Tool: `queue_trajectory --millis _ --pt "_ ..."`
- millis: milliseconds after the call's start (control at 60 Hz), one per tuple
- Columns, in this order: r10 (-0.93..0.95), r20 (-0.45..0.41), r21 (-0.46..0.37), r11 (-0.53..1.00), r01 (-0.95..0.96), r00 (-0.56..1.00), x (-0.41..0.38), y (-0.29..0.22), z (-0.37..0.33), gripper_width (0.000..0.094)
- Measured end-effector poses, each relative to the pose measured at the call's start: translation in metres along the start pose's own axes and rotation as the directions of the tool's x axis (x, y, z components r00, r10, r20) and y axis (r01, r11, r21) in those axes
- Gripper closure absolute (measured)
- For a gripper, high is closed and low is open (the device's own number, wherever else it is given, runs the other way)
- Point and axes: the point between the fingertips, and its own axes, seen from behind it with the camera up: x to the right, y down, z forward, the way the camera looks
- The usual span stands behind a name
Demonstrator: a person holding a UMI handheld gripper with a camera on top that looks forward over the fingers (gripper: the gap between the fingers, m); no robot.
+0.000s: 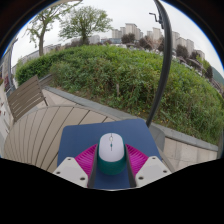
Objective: Arrange mouse
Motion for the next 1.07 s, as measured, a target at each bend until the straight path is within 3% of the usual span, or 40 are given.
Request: queue_trajectory --millis 83,117,150,333,500,650,817,1067 --pt "0.023 0.028 0.008 1.0 -0.023 0.999 -0.002 0.002 0.002 0.0393" --pt "0.027 0.03 -0.007 1.0 -0.027 0.999 -0.002 0.004 0.0 0.0274" --pt "0.035 0.017 -0.022 0.999 -0.035 0.999 0.002 0.007 -0.007 0.0079" --pt "0.001 0.007 -0.084 0.996 0.0 1.0 0.003 0.029 -0.116 0.0089" --pt "-0.003 0.043 -0.173 0.985 0.011 0.999 -0.005 0.084 -0.249 0.0095" --pt "-0.033 0.034 -0.22 0.975 0.039 0.999 -0.011 0.13 -0.325 0.0094" --pt "-0.05 0.068 -0.216 0.974 0.063 0.996 -0.029 0.151 -0.361 0.0092" --pt "-0.126 0.066 -0.176 0.975 0.136 0.99 -0.034 0.152 -0.358 0.0087"
